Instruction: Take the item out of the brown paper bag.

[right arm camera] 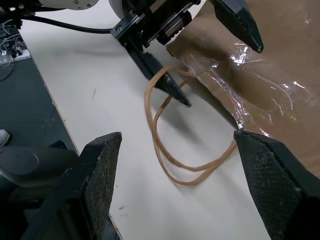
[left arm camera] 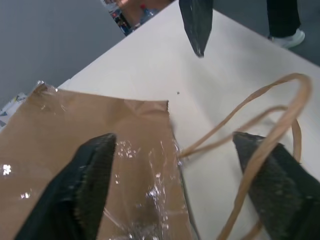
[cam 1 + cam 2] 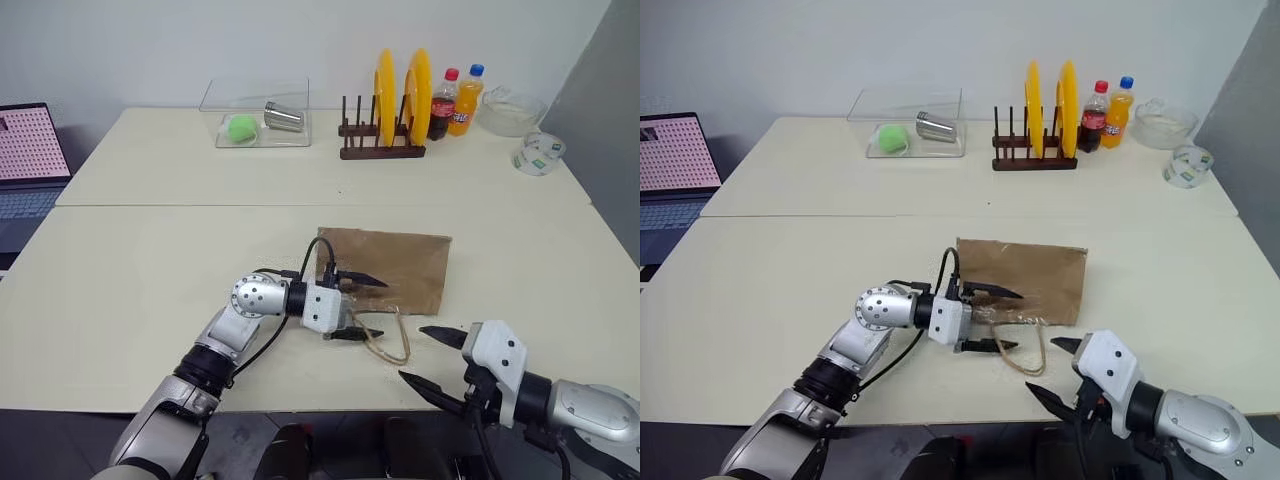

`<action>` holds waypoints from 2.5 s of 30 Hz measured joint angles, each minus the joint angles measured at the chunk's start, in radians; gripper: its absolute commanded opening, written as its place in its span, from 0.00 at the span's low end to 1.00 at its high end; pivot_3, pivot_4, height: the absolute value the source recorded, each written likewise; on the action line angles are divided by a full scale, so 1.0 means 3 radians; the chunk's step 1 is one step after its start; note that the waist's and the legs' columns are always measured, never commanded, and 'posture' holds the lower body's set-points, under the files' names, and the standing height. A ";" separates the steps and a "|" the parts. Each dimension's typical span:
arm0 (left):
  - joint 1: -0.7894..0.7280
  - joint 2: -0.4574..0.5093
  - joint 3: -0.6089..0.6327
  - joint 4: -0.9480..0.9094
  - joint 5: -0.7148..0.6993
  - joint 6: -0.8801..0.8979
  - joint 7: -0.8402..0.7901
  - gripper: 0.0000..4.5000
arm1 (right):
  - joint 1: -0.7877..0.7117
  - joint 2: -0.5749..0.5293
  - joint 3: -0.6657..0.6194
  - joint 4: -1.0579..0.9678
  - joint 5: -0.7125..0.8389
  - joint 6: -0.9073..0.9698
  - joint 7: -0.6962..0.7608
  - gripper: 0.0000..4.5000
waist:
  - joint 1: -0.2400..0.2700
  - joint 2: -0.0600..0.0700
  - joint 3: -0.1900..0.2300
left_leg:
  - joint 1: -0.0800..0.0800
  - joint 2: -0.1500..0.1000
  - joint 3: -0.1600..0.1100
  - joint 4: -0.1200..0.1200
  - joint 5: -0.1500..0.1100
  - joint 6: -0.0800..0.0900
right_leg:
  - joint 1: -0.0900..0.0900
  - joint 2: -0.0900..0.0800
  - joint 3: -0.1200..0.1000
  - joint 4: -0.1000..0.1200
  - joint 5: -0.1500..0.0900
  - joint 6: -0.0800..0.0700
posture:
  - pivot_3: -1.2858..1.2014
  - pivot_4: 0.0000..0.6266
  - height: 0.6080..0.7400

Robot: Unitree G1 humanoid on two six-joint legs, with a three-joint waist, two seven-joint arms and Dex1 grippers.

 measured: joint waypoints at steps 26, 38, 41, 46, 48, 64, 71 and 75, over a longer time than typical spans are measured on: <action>-0.0436 -0.0338 0.0291 -0.0296 -0.0320 0.1487 0.0460 0.00 | -0.0960 0.0075 0.1147 0.0002 -0.0409 0.0160 -0.0493 0.80 | 0.0004 -0.0005 0.0002 | -0.0002 0.0000 -0.0002 0.0009 0.0000 0.0000 | 0.0002 0.0001 0.0000 -0.0002 0.0001 0.0002 | 0.52 0.24 1.00; -0.0808 -0.0476 0.0457 -0.0301 -0.0289 0.1992 0.0865 0.00 | -0.1569 0.0321 0.1580 0.0347 -0.1340 0.0705 -0.0138 0.01 | 0.0008 -0.0005 0.0002 | -0.0007 -0.0002 -0.0004 0.0011 0.0000 0.0000 | -0.0001 0.0001 -0.0003 -0.0002 0.0001 0.0003 | 0.52 0.24 1.00; -0.1000 -0.0537 0.0511 -0.0254 -0.0304 0.2217 0.0956 0.00 | -0.1546 0.0236 0.1651 0.0371 -0.1569 0.0681 0.0001 0.01 | 0.0008 -0.0005 0.0002 | -0.0007 -0.0002 -0.0004 0.0011 0.0000 0.0000 | -0.0001 0.0001 -0.0003 -0.0002 0.0000 0.0004 | 0.52 0.24 1.00; -0.1438 -0.0609 0.0616 0.0175 -0.0348 0.2394 0.1025 0.00 | -0.1491 0.0206 0.1744 0.0499 -0.1940 0.0552 0.0161 0.01 | 0.0008 -0.0005 0.0002 | -0.0006 -0.0002 -0.0003 0.0011 0.0000 0.0000 | -0.0001 0.0001 -0.0003 -0.0002 -0.0002 0.0008 | 0.52 0.24 1.00; -0.1579 -0.0620 0.0650 0.0400 -0.0347 0.2388 0.1036 0.00 | -0.1458 0.0201 0.1766 0.0551 -0.2075 0.0485 0.0211 0.01 | 0.0007 -0.0005 0.0002 | -0.0007 -0.0002 -0.0003 0.0011 0.0000 -0.0001 | -0.0001 0.0000 -0.0004 -0.0002 -0.0002 0.0008 | 0.52 0.24 1.00; -0.2328 -0.0686 0.1033 0.1474 -0.0365 0.1832 0.1121 0.00 | -0.1209 0.0551 0.1649 0.0759 -0.2512 0.0249 0.0482 0.04 | -0.0006 -0.0013 0.0005 | -0.0011 -0.0003 -0.0002 0.0010 0.0004 -0.0008 | -0.0007 -0.0001 -0.0002 -0.0001 0.0001 0.0005 | 0.52 0.24 1.00; -0.2168 -0.0661 0.1046 0.1069 -0.0598 0.2040 0.0716 0.00 | -0.1122 0.0994 0.1108 0.0676 -0.2363 0.0420 0.0407 0.52 | -0.0002 -0.0013 0.0005 | -0.0012 -0.0004 -0.0003 0.0010 0.0005 -0.0010 | -0.0008 -0.0002 -0.0001 0.0000 0.0002 0.0004 | 0.52 0.24 1.00; -0.2022 -0.0634 0.1046 0.0800 -0.0711 0.2263 0.0587 0.00 | -0.0975 0.1108 0.0736 0.0320 -0.1989 0.0690 0.0543 0.75 | -0.0002 -0.0013 0.0005 | -0.0012 -0.0004 -0.0002 0.0010 0.0003 -0.0007 | -0.0008 -0.0002 -0.0001 0.0000 0.0002 0.0004 | 0.52 0.24 1.00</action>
